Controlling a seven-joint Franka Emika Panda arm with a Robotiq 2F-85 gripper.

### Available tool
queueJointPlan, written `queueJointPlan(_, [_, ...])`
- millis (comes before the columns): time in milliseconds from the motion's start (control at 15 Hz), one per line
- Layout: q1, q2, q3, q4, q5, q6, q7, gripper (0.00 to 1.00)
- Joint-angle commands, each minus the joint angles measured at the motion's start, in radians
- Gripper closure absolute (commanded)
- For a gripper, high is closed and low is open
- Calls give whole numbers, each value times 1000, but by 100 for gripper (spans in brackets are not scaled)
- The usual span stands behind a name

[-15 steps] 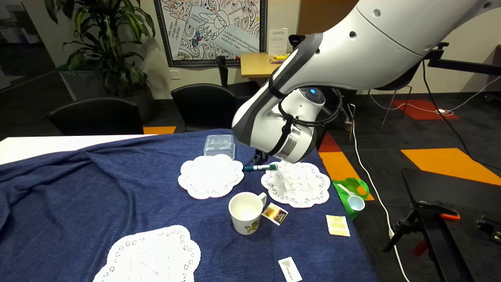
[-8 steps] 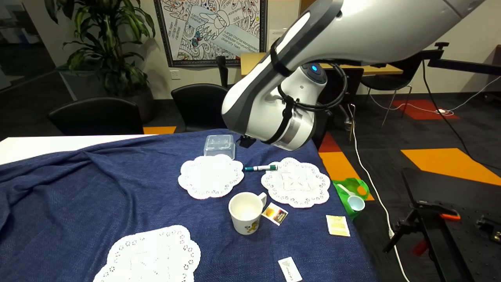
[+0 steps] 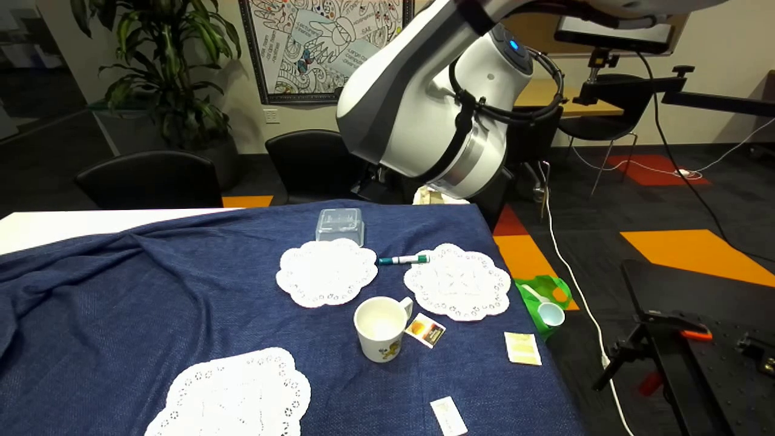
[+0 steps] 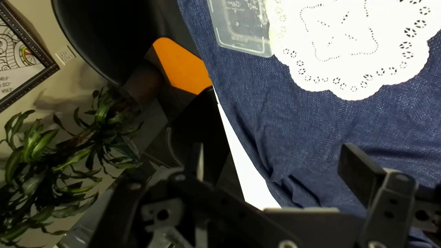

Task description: Take the marker out of the mug

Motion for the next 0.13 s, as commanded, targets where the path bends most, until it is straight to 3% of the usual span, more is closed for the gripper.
queueJointPlan(0, [0, 5, 0, 0, 0, 0, 0, 0])
queueJointPlan(67, [-3, 12, 0, 0, 0, 0, 0, 0])
